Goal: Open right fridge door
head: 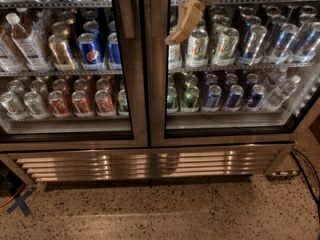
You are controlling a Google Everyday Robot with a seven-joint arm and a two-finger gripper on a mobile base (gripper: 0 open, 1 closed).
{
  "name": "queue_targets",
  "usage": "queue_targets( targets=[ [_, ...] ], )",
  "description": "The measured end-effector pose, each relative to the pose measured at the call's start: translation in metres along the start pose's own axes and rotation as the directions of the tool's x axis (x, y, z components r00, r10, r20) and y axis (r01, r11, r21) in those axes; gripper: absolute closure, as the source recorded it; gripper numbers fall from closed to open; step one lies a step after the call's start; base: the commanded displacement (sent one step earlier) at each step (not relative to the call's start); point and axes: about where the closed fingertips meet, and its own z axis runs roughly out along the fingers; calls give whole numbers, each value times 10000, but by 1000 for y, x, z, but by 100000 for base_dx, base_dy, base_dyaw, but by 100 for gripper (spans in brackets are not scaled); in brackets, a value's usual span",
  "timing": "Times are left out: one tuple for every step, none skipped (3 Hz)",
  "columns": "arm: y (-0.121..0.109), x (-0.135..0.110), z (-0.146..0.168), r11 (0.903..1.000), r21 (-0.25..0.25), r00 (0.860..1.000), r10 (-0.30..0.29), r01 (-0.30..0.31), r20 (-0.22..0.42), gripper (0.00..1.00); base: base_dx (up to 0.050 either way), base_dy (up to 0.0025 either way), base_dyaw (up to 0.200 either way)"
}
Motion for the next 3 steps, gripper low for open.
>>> queue_targets(
  targets=[
    [1, -1, 2, 10000, -68, 9998, -32, 33, 179, 0, 0, 0, 0],
    [2, -2, 3, 9999, -101, 9996, -53, 55, 275, 19, 0, 0, 0],
    [2, 0, 1, 9998, -135, 9993, -109, 114, 353, 42, 0, 0, 0]
  ],
)
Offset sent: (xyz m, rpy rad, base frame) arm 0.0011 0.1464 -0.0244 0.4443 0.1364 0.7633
